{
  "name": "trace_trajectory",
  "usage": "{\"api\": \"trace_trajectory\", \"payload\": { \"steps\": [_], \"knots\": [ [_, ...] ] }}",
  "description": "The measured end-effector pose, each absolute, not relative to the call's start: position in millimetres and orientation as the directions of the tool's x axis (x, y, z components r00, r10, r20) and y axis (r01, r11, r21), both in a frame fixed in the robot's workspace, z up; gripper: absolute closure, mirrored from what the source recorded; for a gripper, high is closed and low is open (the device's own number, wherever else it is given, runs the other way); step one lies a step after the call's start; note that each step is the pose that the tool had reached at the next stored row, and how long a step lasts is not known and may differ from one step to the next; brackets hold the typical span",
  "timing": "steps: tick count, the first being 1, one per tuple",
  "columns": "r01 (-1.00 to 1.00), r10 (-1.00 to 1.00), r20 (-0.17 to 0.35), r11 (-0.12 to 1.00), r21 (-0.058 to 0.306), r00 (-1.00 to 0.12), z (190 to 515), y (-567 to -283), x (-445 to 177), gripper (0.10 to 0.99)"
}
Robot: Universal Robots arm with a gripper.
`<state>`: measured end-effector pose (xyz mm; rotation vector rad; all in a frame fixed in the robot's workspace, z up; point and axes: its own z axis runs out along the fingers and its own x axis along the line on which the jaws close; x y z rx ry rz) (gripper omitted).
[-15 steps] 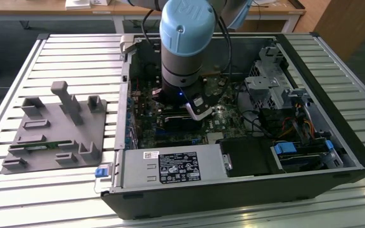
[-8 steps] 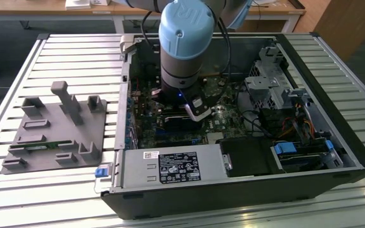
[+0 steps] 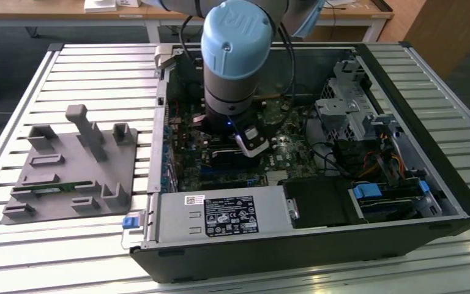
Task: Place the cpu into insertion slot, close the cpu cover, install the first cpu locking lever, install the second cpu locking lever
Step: 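Install the second cpu locking lever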
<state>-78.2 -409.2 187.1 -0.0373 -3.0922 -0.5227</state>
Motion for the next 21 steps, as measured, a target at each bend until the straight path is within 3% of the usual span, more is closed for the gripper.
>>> {"api": "trace_trajectory", "payload": {
  "steps": [10,21],
  "knots": [
    [0.024,0.022,0.009,0.943,0.332,-1.0,186.6,-408.3,-79.5,0.98],
    [0.024,0.023,0.009,0.942,0.335,-1.0,219.8,-408.4,-79.6,0.98]
  ]
}}
